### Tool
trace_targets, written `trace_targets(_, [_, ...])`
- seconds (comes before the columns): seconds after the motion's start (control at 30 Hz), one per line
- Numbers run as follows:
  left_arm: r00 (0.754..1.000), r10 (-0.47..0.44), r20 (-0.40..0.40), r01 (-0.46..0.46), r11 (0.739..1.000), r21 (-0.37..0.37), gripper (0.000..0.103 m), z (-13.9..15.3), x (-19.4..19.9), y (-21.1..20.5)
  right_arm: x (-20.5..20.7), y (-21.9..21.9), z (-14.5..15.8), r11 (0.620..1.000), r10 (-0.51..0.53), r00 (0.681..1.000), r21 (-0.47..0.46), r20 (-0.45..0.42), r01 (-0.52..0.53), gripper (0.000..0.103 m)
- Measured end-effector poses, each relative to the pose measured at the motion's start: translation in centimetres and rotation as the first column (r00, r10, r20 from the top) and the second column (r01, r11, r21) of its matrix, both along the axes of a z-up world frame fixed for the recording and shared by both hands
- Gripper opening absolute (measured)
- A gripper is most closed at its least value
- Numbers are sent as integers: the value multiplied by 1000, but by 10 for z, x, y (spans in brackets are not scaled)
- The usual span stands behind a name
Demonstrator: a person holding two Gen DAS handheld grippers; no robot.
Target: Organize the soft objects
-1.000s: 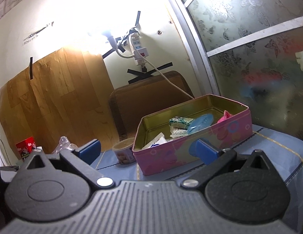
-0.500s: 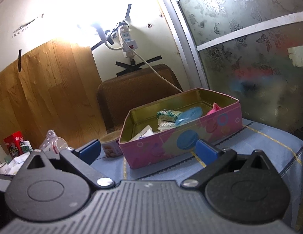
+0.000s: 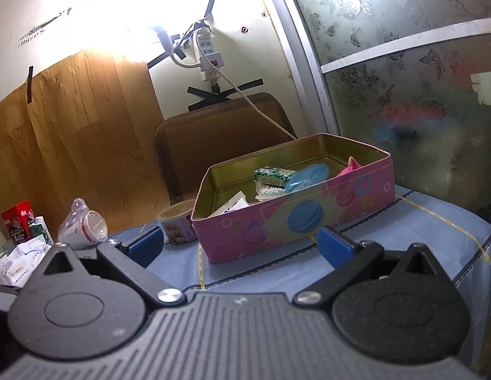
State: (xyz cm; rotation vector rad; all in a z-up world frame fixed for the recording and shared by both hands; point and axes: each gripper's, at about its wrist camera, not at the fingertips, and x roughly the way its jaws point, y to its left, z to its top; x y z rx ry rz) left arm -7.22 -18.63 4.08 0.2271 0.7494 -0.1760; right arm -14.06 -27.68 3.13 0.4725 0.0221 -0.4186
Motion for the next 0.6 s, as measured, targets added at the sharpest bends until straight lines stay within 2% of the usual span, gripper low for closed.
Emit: trace_targets(0.6, [998,-15,-57,14,1000,-22,103,-6,1,0,2,2,0,1000,11,1000,2,-6,-11,103])
